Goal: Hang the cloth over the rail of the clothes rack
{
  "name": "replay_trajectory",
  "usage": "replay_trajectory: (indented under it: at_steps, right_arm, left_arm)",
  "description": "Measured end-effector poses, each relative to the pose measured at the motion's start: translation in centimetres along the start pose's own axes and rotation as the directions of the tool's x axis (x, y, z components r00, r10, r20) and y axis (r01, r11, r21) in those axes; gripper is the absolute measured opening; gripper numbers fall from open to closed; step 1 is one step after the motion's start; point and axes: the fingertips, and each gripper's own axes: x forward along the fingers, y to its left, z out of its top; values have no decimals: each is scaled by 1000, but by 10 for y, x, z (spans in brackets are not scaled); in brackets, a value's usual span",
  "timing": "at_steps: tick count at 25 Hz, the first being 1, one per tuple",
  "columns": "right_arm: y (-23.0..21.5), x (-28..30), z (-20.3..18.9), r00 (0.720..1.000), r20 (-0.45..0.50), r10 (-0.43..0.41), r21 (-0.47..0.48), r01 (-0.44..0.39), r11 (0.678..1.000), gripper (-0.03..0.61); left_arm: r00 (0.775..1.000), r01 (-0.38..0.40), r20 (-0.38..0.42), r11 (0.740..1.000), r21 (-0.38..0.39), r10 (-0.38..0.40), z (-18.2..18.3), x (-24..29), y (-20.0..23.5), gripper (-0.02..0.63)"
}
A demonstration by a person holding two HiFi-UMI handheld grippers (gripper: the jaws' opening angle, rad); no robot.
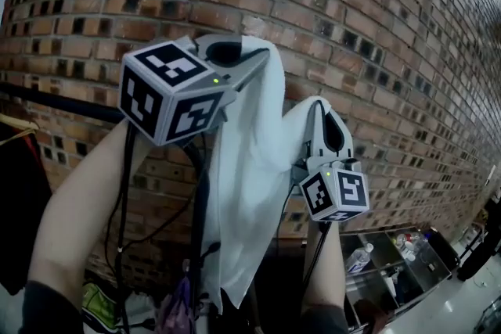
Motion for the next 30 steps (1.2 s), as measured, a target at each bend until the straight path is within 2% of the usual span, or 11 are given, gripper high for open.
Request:
replay_trajectory:
  at_steps: [1,3,6,9,12,15,20,23,26,30]
  right_arm:
    - [8,3,5,1000,10,9,-28,-9,1000,18]
    - [27,12,13,999,26,32,-63,-30,998,18]
    - [57,29,20,997,50,66,-86,-62,994,18]
    - [94,43,23,993,53,107,-143,-99,985,18]
    - [130,57,27,988,55,145,-186,-132,974,18]
    - [161,68,35,986,59,155,-235,-137,962,18]
    - [209,92,54,983,101,154,-285,-120,951,18]
    - [244,99,57,984,75,160,-390,-119,913,18]
    - [269,104,60,989,41,142,-472,-106,875,17]
    - [288,103,79,985,91,144,-477,-84,875,18]
  left_arm:
    - [999,-33,28,997,76,31,7,-10,9,44]
    - [994,-97,71,981,170,86,17,-32,27,44]
    - [987,-157,82,954,255,140,22,-60,53,44]
    - [988,-156,59,930,333,145,19,-82,70,44]
    - [990,-139,44,925,353,132,16,-106,86,44]
    - [988,-155,48,915,372,149,17,-136,108,44]
    - [987,-158,65,926,342,144,23,-187,154,44]
    - [989,-150,61,923,353,137,27,-214,177,44]
    - [987,-160,62,931,327,148,26,-238,196,44]
    - [983,-181,87,925,335,160,26,-273,205,44]
